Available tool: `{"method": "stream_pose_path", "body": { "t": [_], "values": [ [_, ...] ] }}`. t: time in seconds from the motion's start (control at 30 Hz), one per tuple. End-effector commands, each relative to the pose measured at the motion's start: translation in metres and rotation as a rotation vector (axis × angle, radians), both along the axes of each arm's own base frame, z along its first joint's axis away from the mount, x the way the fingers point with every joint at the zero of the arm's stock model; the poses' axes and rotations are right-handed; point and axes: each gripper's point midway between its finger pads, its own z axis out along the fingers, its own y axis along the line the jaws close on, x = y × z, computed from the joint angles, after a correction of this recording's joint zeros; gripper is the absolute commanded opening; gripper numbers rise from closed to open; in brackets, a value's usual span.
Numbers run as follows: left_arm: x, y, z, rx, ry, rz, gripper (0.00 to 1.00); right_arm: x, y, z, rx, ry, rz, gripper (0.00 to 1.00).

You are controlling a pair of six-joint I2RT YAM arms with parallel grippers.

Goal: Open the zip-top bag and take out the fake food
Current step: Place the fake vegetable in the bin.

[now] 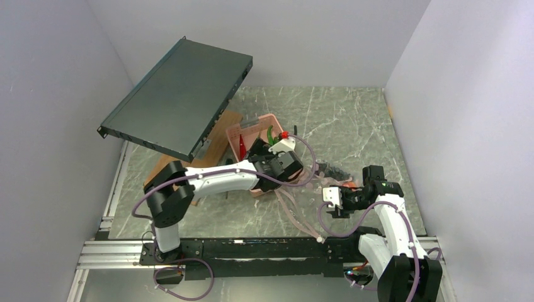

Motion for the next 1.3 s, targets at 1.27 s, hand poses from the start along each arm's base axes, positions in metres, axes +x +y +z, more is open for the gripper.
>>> {"method": "stream_pose_path", "body": {
  "t": [1.27],
  "values": [
    [-0.155,-0.047,0.075,-0.954,0.269,-0.774,1.00,-0.002,0.005,0.016,0.069,-0.033,-0.002,0.61]
  ]
}}
